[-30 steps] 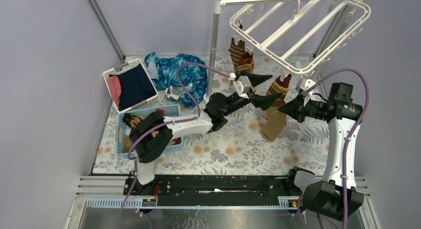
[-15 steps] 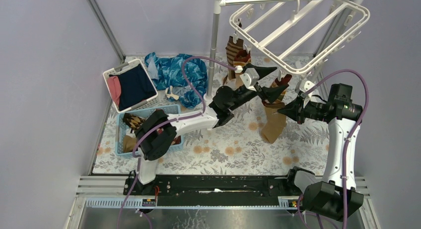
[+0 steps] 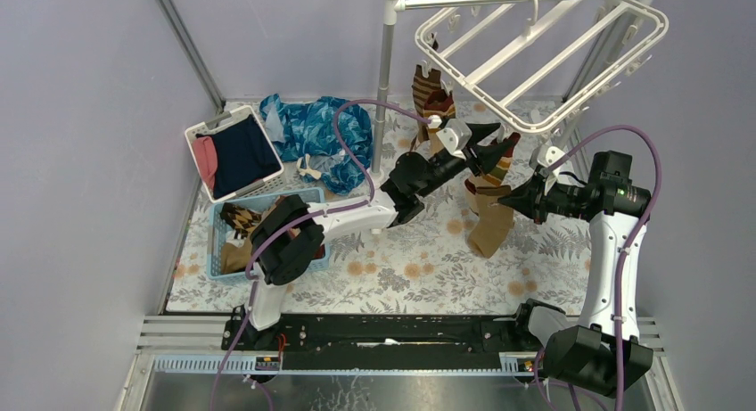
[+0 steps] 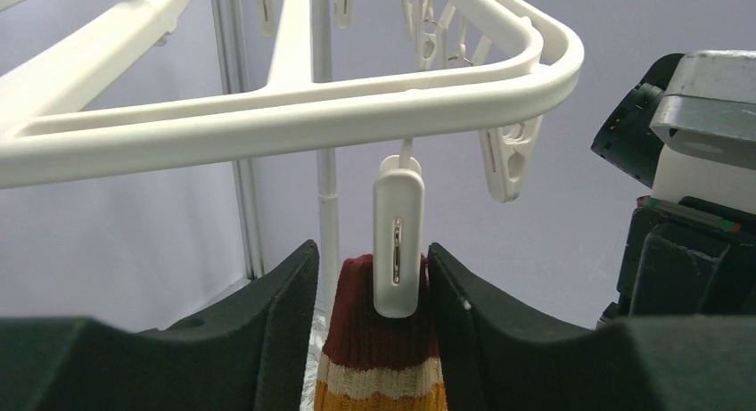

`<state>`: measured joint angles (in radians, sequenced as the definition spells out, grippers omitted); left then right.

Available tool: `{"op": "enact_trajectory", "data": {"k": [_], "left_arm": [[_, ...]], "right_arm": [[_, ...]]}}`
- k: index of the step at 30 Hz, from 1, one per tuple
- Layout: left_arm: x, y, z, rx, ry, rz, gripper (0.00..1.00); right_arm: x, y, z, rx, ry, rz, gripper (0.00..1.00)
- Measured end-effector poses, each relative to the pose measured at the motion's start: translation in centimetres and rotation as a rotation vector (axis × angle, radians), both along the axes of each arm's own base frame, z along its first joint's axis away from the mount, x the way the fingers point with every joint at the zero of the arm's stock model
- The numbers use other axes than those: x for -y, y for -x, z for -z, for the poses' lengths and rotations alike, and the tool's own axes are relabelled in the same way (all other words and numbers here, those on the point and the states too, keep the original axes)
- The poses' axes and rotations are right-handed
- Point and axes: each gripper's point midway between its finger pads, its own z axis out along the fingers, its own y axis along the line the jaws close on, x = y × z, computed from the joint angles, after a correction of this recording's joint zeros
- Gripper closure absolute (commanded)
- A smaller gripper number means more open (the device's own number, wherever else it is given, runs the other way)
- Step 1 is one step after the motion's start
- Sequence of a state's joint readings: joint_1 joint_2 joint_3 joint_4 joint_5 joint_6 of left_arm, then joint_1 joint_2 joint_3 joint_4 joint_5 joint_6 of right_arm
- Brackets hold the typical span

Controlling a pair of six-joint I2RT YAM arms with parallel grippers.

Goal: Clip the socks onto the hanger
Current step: Rotate the hanger at the clothesline.

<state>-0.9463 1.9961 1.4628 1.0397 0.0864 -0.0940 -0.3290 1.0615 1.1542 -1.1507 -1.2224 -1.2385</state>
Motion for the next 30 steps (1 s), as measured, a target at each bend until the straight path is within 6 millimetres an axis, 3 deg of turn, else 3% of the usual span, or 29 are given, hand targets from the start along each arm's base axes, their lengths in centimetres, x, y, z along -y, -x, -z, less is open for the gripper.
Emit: {"op": "enact_trajectory", "data": {"k": [5, 9, 15, 30], "left_arm": [[-0.6, -0.6, 0.0, -0.007, 0.009, -0.025, 0.61], [-1.7, -0.9, 0.4, -0.014, 0.011, -0.044, 0.61], [-4.6, -2.3, 1.0, -0.034, 0.012, -0.1, 0.61], [-11.5, -5.6, -0.8, -0.042, 0.063, -0.213, 0.61]], "right_arm": [[0.0, 0.1, 0.1, -0.003, -0.001, -0.001, 0.97], [0.0, 0.1, 0.2, -0.006, -0.002, -0.001, 0.97], [-0.1, 0.2, 0.2, -0.006, -0.002, -0.002, 0.97], [-0.3, 0.3, 0.0, -0.001, -0.016, -0.013, 0.97]]}}
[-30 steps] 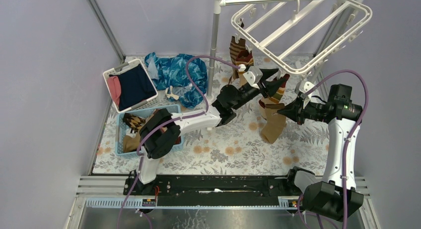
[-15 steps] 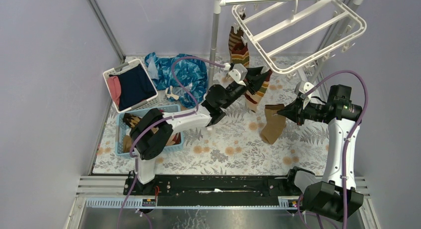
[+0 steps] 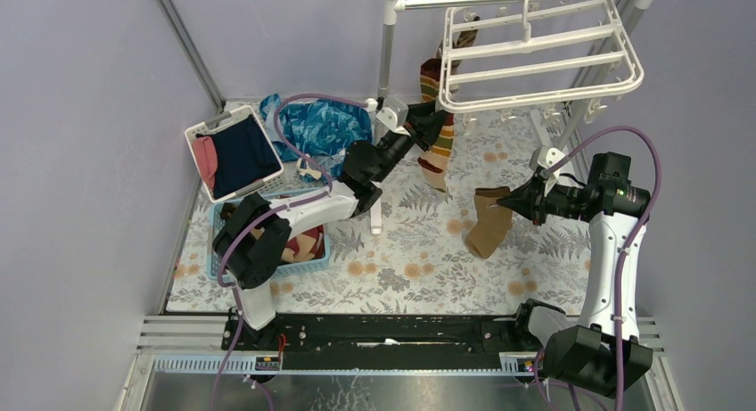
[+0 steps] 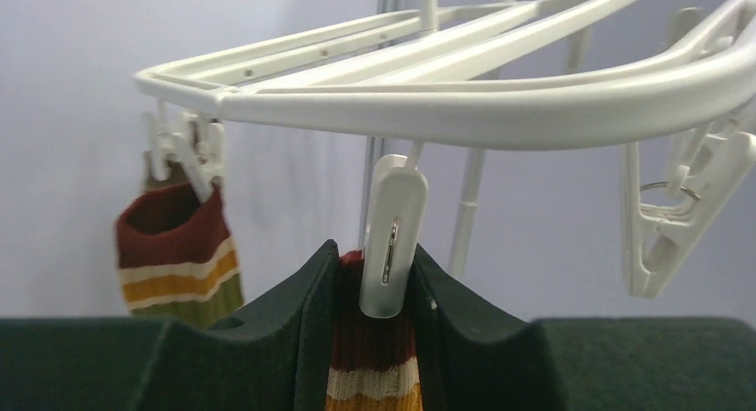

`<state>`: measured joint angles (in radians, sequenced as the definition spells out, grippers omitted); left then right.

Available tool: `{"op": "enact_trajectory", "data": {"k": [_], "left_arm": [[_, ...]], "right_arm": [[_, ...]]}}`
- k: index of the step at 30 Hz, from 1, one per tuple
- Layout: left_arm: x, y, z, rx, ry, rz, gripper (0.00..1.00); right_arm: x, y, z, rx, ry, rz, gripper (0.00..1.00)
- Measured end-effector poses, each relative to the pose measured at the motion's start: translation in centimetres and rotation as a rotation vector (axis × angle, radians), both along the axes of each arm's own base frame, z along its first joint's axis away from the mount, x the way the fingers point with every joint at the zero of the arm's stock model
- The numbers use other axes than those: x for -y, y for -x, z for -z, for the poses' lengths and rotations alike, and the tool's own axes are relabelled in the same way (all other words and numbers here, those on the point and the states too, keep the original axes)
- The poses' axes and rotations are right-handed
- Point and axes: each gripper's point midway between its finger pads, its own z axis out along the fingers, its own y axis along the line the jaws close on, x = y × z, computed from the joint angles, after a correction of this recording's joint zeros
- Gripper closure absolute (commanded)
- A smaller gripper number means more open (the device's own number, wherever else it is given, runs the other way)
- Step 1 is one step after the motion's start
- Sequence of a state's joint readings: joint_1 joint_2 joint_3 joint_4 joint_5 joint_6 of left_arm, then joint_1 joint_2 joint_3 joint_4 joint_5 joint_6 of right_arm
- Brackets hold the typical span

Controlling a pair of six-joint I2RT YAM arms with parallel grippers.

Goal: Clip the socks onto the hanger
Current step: Rotate the hanger at the clothesline.

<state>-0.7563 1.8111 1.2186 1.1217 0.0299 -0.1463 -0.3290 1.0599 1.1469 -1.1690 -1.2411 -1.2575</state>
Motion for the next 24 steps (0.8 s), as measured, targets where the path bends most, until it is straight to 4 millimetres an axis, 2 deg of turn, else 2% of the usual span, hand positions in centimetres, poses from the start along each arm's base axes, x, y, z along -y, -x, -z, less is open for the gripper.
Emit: {"op": "enact_trajectory", "data": {"k": [8, 14, 24], "left_arm": [[-2.2, -2.0, 0.1, -0.02, 0.014, -0.03, 0.61], [-2.1, -1.8, 0.1, -0.018, 0.011, -0.01, 0.6], [-2.0, -1.7, 0.2, -0.018, 0.007, -0.002, 0.51]], "right_arm": [[-0.1, 0.0, -0.1, 0.007, -0.006, -0.005, 0.97], [-0.1, 0.0, -0.1, 0.012, -0.004, -0.008, 0.97], [-0.3, 0.3, -0.3, 0.01, -0.021, -0.016, 0.97]]}}
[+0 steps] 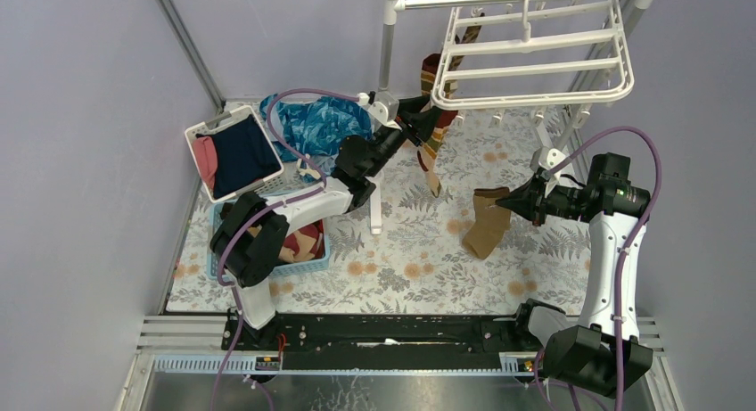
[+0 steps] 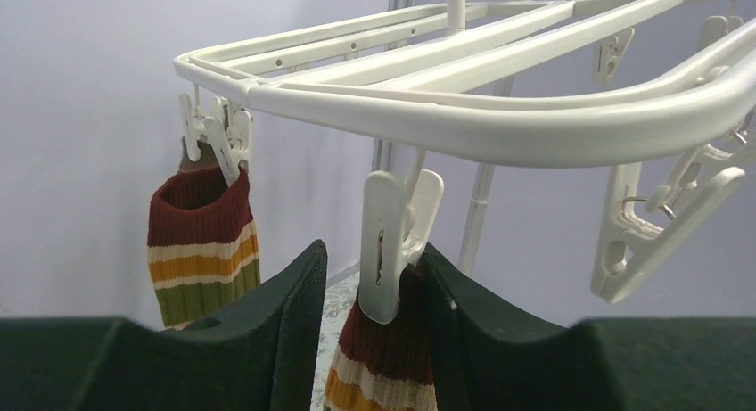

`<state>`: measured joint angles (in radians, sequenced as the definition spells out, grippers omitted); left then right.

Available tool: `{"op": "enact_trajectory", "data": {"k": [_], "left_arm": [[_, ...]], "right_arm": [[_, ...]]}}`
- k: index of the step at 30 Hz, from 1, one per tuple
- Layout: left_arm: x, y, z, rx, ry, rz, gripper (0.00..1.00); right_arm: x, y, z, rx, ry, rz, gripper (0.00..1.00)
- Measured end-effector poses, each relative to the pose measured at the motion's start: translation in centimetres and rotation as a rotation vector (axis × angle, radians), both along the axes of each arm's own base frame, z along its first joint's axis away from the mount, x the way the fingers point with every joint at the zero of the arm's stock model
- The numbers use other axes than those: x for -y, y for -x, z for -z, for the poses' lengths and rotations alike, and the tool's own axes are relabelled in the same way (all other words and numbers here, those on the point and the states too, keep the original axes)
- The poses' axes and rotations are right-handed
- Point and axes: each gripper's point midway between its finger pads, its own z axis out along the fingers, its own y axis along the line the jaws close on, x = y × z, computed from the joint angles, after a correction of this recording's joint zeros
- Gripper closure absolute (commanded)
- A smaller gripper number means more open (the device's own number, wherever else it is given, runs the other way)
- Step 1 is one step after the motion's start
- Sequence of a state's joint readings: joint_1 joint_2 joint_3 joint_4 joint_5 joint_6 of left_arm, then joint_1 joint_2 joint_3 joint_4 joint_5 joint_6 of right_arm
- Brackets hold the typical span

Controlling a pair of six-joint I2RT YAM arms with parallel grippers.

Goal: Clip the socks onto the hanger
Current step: Rotate the hanger at the clothesline.

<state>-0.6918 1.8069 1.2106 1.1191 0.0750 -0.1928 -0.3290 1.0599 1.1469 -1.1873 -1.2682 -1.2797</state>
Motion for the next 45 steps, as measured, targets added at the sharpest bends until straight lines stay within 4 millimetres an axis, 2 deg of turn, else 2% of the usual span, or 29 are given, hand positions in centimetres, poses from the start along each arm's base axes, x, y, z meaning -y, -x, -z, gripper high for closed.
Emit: {"op": "enact_trajectory", "data": {"k": [8, 13, 18, 22, 27, 28, 31, 36, 40, 45], "left_arm": [[0.0, 0.1, 0.1, -0.007, 0.006, 0.006, 0.42], [-0.4, 0.7, 0.8, -0.031, 0.002, 0.013, 0.37], [-1.9, 2.9, 1.7, -0.062, 0.011, 0.035, 0.33], [-2.7, 4.9, 1.3, -0.057, 0.033, 0.078, 0.27], [-2.6, 7.7, -0.6, -0.017, 0.063, 0.194, 0.02], [-2.3, 8.4, -1.0, -0.001, 0.068, 0.231, 0.01], [-1.6, 10.2, -1.4, 0.03, 0.058, 0.336, 0.01], [-0.3, 12.1, -2.1, 0.076, 0.028, 0.474, 0.01], [0.4, 12.1, -2.5, 0.119, -0.01, 0.537, 0.04], [1.4, 11.0, -3.0, 0.146, -0.041, 0.565, 0.12]], "right_arm": [[0.0, 0.0, 0.0, 0.001, -0.002, -0.002, 0.96], [-0.1, 0.1, -0.1, 0.003, -0.005, -0.004, 0.96], [-0.1, 0.1, -0.1, 0.003, -0.006, -0.004, 0.96], [-0.1, 0.1, -0.1, 0.003, -0.006, -0.005, 0.96], [-0.1, 0.1, -0.1, 0.004, -0.007, -0.005, 0.96], [-0.1, 0.1, -0.1, 0.004, -0.007, -0.005, 0.96], [-0.1, 0.1, -0.1, 0.003, -0.008, -0.005, 0.96], [-0.1, 0.1, 0.0, 0.0, -0.011, -0.006, 0.96], [-0.2, 0.1, 0.0, 0.0, -0.016, -0.008, 0.96], [-0.2, 0.1, 0.0, 0.0, -0.016, -0.008, 0.96]]}}
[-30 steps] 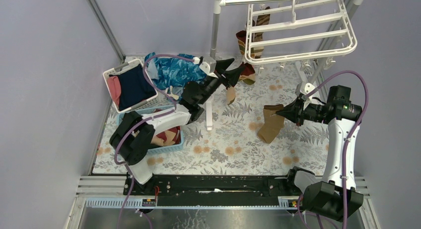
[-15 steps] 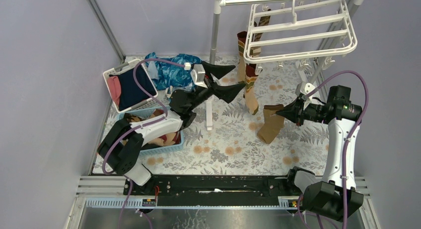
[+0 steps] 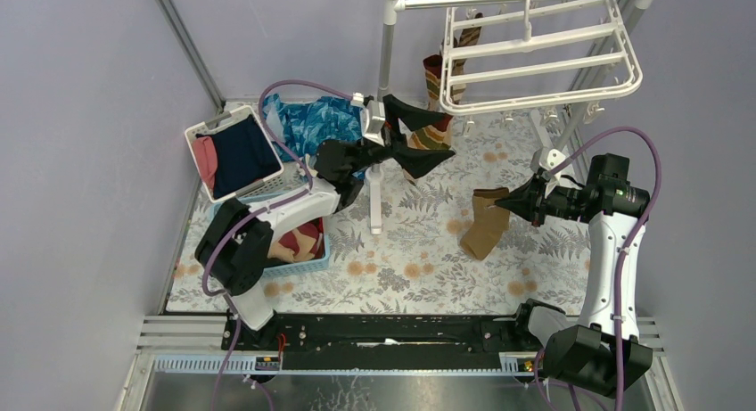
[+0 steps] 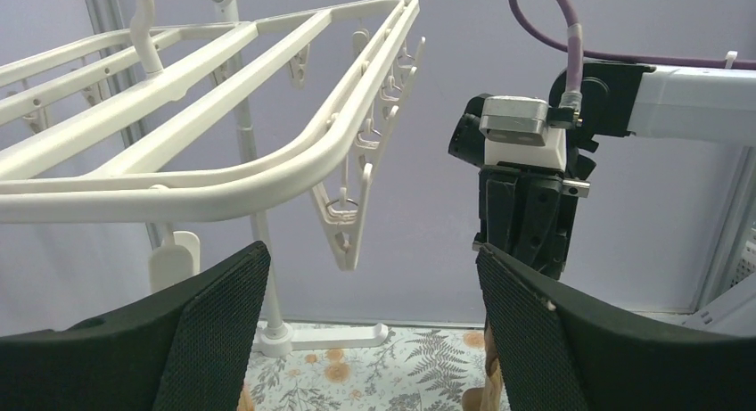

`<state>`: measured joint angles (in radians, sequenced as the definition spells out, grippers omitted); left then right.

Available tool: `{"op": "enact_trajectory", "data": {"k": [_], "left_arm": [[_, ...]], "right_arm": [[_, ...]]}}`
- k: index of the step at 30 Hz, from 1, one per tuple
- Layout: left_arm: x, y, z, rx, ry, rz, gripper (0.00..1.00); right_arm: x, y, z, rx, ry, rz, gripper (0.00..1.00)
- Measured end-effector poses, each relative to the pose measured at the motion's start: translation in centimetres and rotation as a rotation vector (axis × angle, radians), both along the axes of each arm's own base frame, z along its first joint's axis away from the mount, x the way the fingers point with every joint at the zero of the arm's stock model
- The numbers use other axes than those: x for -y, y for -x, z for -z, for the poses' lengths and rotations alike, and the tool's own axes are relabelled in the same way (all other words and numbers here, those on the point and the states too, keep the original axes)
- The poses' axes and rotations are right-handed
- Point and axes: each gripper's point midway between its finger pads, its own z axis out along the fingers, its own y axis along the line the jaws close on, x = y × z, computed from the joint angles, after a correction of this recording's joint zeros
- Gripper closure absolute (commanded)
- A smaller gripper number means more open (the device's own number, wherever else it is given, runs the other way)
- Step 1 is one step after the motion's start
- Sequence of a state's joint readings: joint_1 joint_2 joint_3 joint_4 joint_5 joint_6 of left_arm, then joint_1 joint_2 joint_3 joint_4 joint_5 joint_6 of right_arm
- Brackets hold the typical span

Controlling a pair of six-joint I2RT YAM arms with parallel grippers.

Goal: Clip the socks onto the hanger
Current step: Rotate the hanger at the clothesline, then open the clamp at the hanger.

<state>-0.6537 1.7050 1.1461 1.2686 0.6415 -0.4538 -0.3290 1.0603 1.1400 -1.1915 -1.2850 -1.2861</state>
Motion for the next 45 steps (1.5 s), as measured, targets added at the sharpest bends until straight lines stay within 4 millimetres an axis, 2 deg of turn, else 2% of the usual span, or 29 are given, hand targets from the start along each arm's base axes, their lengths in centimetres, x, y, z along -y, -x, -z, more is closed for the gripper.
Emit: {"op": "enact_trajectory", "data": {"k": [7, 15, 21, 30, 40, 45], "left_arm": [[1.2, -0.1, 0.8, -0.019, 0.014, 0.022, 0.14], [3.6, -0.4, 2.4, -0.093, 0.05, -0.004, 0.16], [4.1, -1.5, 1.2, -0.09, 0.088, -0.028, 0.2], [4.9, -2.1, -0.3, -0.068, 0.12, -0.018, 0.24], [6.6, -1.4, -0.1, -0.071, 0.122, 0.007, 0.24], [7.0, -1.3, -0.7, -0.067, 0.137, 0.005, 0.26]], "right_arm": [[0.0, 0.0, -0.1, 0.001, -0.003, -0.001, 0.96], [-0.1, 0.0, -0.2, 0.004, -0.009, -0.004, 0.96], [-0.1, 0.0, -0.2, 0.007, -0.008, -0.005, 0.96], [-0.2, 0.0, -0.3, 0.015, -0.011, -0.009, 0.96], [-0.2, 0.0, -0.2, 0.018, -0.01, -0.011, 0.96], [-0.2, 0.0, -0.2, 0.018, -0.01, -0.011, 0.96]]}}
